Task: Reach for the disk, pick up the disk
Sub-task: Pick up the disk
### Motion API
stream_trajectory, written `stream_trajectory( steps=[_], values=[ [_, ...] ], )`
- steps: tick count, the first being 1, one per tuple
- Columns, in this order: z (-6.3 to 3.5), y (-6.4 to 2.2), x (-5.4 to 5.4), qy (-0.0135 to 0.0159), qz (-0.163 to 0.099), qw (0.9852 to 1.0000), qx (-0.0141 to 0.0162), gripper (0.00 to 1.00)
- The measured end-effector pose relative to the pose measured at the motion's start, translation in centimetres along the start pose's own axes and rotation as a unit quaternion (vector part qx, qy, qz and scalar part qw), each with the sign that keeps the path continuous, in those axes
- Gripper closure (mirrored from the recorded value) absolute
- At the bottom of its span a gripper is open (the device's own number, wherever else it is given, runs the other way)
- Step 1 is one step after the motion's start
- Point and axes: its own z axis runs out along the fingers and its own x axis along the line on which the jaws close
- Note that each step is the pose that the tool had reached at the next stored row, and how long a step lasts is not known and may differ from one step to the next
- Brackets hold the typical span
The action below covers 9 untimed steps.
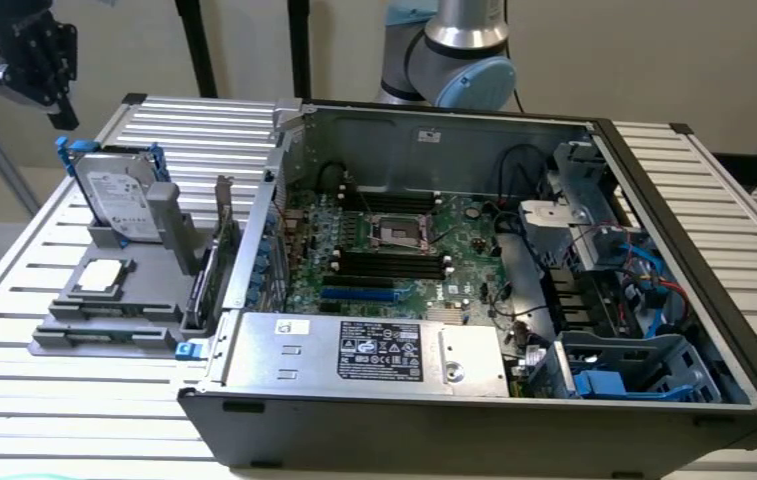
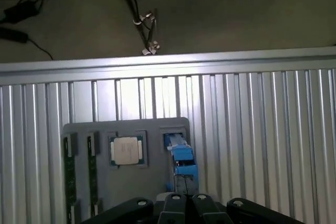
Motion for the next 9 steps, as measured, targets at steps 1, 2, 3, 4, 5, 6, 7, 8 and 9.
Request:
stream_trajectory(
  steps=[1,2,3,4,5,6,7,8,9],
  values=[
    [0.0,-0.04,-0.01,0.0,-0.003,1.0,0.0001,0.89],
    [0.01,-0.08,-0.01,0.0001,-0.003,1.0,-0.0007,0.89],
    [0.01,-0.07,-0.01,0.0001,-0.003,1.0,-0.0011,0.89],
    [0.01,-0.07,-0.01,0.0001,-0.003,1.0,-0.0011,0.89],
    [0.01,-0.08,-0.01,0.0001,-0.002,1.0,-0.0011,0.89],
    [0.01,-0.07,-0.01,0.0001,-0.003,1.0,-0.0011,0.89],
    [0.01,-0.07,-0.01,0.0001,-0.002,1.0,-0.0011,0.88],
    [0.01,-0.08,-0.01,0.0001,-0.003,1.0,-0.0011,0.83],
    [0.01,-0.08,-0.01,0.0001,-0.003,1.0,-0.0011,0.83]
  ],
)
